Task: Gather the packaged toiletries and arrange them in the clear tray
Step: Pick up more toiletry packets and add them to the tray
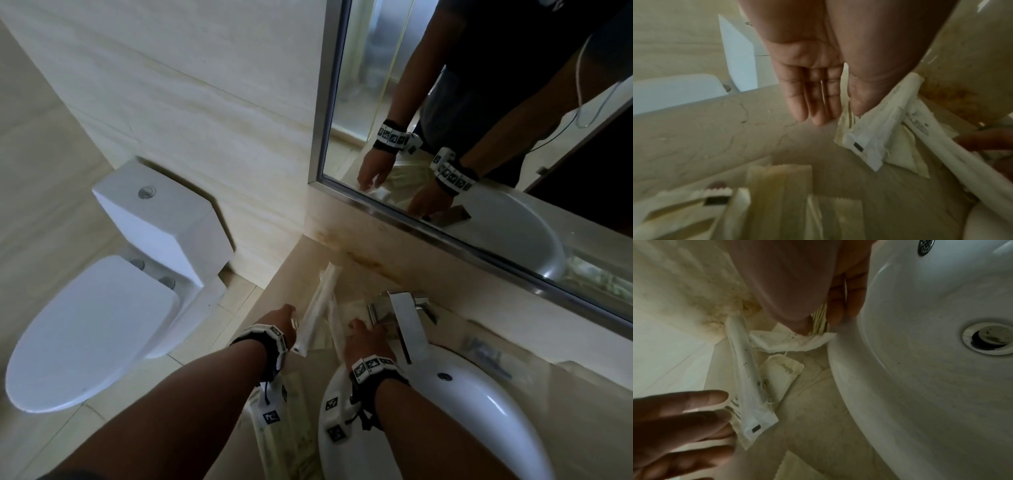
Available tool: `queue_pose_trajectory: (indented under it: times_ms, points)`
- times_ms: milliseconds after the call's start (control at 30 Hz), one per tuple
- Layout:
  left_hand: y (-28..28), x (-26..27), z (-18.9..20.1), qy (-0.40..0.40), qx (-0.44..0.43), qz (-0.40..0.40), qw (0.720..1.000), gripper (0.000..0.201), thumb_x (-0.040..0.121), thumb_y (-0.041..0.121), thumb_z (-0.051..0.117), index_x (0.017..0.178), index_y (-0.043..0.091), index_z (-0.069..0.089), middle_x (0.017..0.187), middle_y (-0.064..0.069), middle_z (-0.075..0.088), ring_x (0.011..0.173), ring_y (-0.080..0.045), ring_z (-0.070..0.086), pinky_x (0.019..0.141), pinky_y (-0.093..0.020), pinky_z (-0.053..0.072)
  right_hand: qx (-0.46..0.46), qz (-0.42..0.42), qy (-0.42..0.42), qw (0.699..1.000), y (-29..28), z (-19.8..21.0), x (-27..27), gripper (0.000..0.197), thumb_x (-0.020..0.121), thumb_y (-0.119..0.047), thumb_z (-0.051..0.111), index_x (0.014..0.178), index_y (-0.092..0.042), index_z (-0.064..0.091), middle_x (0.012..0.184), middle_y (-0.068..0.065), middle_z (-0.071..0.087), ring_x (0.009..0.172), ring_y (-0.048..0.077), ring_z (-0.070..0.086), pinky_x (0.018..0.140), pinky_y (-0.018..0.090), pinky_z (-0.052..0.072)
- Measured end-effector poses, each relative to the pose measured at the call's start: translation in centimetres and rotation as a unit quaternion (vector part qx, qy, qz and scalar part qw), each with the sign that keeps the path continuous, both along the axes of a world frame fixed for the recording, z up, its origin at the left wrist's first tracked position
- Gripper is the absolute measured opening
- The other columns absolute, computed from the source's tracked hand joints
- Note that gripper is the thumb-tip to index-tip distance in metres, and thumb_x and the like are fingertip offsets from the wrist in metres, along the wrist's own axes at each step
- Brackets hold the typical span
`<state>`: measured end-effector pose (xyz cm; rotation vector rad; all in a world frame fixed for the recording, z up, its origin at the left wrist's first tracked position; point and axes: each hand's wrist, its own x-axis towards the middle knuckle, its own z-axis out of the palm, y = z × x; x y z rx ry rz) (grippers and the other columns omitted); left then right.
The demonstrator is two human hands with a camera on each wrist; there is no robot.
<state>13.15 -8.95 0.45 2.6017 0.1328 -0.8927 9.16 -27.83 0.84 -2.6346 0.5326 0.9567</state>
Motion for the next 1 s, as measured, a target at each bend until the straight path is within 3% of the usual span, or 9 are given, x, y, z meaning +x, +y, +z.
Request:
queue_pose_trajectory:
  times_ms: [167, 333, 400, 433, 500, 567, 767, 900, 1000]
  points:
    - [-0.6, 0.3, -0.6, -0.003, 0.020, -0.026, 0.999, 0.024, 0.084, 0.018, 0.054, 0.107, 0.022, 0.048, 0.093, -0.007, 0.061, 0.078, -0.027, 0.059, 0.068, -0.034, 0.048, -0.005, 0.016, -0.011, 1.000, -0.3, -1.3, 0.1, 0.037, 0.094, -0.043, 0.043, 0.130, -0.038, 0.036, 0.150, 0.014, 0.022, 0.113, 0.032, 0.056, 0.086, 0.038, 0.049]
    - [-0.8, 1.0, -0.1, 0.016, 0.025, -0.036, 0.999, 0.005, 0.089, 0.019, 0.052, 0.087, 0.015, 0.054, 0.090, -0.009, 0.062, 0.072, -0.025, 0.054, 0.063, -0.029, 0.043, -0.017, 0.029, -0.031, 0.999, -0.5, -1.7, 0.5, 0.031, 0.094, -0.032, 0.049, 0.124, -0.028, 0.043, 0.143, 0.014, 0.031, 0.107, 0.031, 0.059, 0.084, 0.039, 0.053]
    - [-0.9, 1.3, -0.3, 0.022, 0.007, -0.029, 0.999, 0.021, 0.087, 0.019, 0.052, 0.066, 0.018, 0.049, 0.080, -0.006, 0.062, 0.070, -0.024, 0.053, 0.059, -0.027, 0.039, -0.020, 0.027, -0.040, 0.999, -0.6, -1.7, 0.6, 0.026, 0.096, -0.029, 0.046, 0.121, -0.024, 0.047, 0.144, 0.016, 0.032, 0.107, 0.032, 0.060, 0.081, 0.037, 0.052]
    - [-0.9, 1.4, 0.0, 0.025, 0.002, -0.029, 0.999, 0.024, 0.087, 0.020, 0.052, 0.064, 0.018, 0.049, 0.077, -0.004, 0.061, 0.073, -0.024, 0.055, 0.061, -0.027, 0.041, -0.020, 0.030, -0.044, 0.998, -0.6, -1.7, 0.7, 0.024, 0.097, -0.028, 0.043, 0.120, -0.022, 0.049, 0.143, 0.016, 0.035, 0.107, 0.032, 0.061, 0.080, 0.035, 0.050]
    - [-0.9, 1.3, 0.6, 0.020, -0.001, -0.041, 0.999, 0.017, 0.090, 0.021, 0.053, 0.087, 0.012, 0.066, 0.095, -0.005, 0.066, 0.093, -0.027, 0.063, 0.076, -0.030, 0.048, -0.017, 0.037, -0.051, 0.998, -0.6, -1.5, 1.0, 0.025, 0.099, -0.030, 0.041, 0.118, -0.019, 0.053, 0.131, 0.014, 0.048, 0.105, 0.031, 0.061, 0.080, 0.035, 0.051]
    - [-1.0, 1.1, 1.5, 0.006, -0.007, -0.034, 0.999, 0.026, 0.090, 0.020, 0.054, 0.108, 0.008, 0.068, 0.111, -0.007, 0.068, 0.106, -0.028, 0.063, 0.085, -0.031, 0.049, -0.008, 0.037, -0.059, 0.998, -0.6, -1.0, 0.9, 0.024, 0.098, -0.029, 0.042, 0.114, -0.019, 0.055, 0.119, 0.011, 0.057, 0.104, 0.030, 0.062, 0.080, 0.036, 0.051]
    - [-1.3, 0.3, 3.7, -0.049, -0.049, -0.019, 0.997, 0.022, 0.092, 0.019, 0.048, 0.102, 0.011, 0.065, 0.104, -0.009, 0.069, 0.092, -0.028, 0.065, 0.079, -0.032, 0.050, 0.010, 0.051, -0.134, 0.990, -1.0, 1.0, -1.0, 0.016, 0.097, -0.020, 0.041, 0.096, -0.020, 0.057, 0.104, 0.005, 0.059, 0.099, 0.026, 0.060, 0.075, 0.033, 0.047]
    - [-1.3, -0.2, 4.9, -0.078, -0.063, -0.008, 0.995, 0.019, 0.094, 0.018, 0.044, 0.106, 0.020, 0.058, 0.107, -0.008, 0.066, 0.083, -0.024, 0.055, 0.072, -0.028, 0.044, 0.012, 0.049, -0.175, 0.983, -0.8, 1.9, -2.4, 0.022, 0.095, -0.031, 0.040, 0.082, -0.021, 0.054, 0.110, 0.005, 0.055, 0.095, 0.026, 0.060, 0.072, 0.032, 0.042]
    - [-1.6, -0.7, 6.0, -0.092, -0.065, -0.006, 0.994, 0.024, 0.095, 0.019, 0.042, 0.111, 0.023, 0.059, 0.109, -0.007, 0.066, 0.090, -0.026, 0.060, 0.075, -0.029, 0.048, -0.001, 0.060, -0.216, 0.975, -0.6, 2.6, -3.9, 0.024, 0.088, -0.036, 0.041, 0.070, -0.021, 0.048, 0.099, 0.001, 0.057, 0.089, 0.024, 0.060, 0.068, 0.031, 0.039]
